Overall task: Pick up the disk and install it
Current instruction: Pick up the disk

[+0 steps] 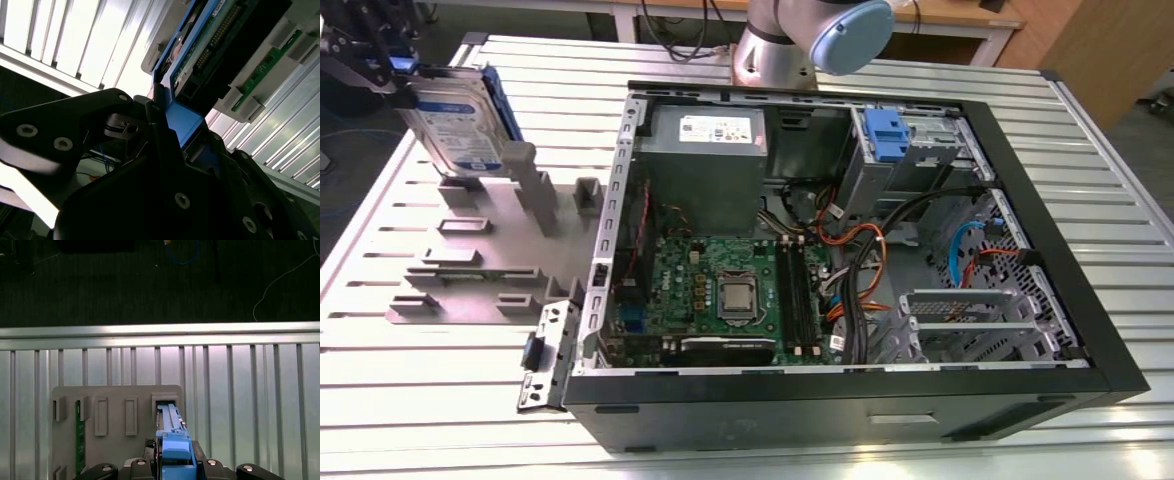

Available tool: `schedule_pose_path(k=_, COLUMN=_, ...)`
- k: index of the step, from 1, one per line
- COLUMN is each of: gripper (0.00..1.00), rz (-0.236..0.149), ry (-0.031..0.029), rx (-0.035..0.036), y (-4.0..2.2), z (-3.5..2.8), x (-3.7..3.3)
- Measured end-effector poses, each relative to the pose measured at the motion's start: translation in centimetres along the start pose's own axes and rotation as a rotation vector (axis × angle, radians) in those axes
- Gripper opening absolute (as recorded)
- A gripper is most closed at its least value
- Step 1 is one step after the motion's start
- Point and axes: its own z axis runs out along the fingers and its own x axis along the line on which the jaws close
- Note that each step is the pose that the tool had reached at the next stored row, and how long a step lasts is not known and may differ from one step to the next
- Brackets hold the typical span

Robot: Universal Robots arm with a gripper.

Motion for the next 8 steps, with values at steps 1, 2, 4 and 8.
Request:
schedule_pose_path(k=1, gripper=0.37, rz=0.0, ry=0.0, rx=0.0, y=0.0, z=-0.05, x=0.0)
schedule_pose_path(k=2, gripper=0.37, rz=0.0, ry=0.0, rx=0.0, y=0.0, z=-0.1, x=0.0)
schedule_pose_path(k=4, gripper=0.37, rz=0.0, ry=-0.0001, rx=0.0001, y=0.01, z=-0.2, x=0.0)
schedule_pose_path(k=8, gripper=0.37, rz=0.0, ry=0.0, rx=0.0, y=0.01, z=-0.39, x=-0.01)
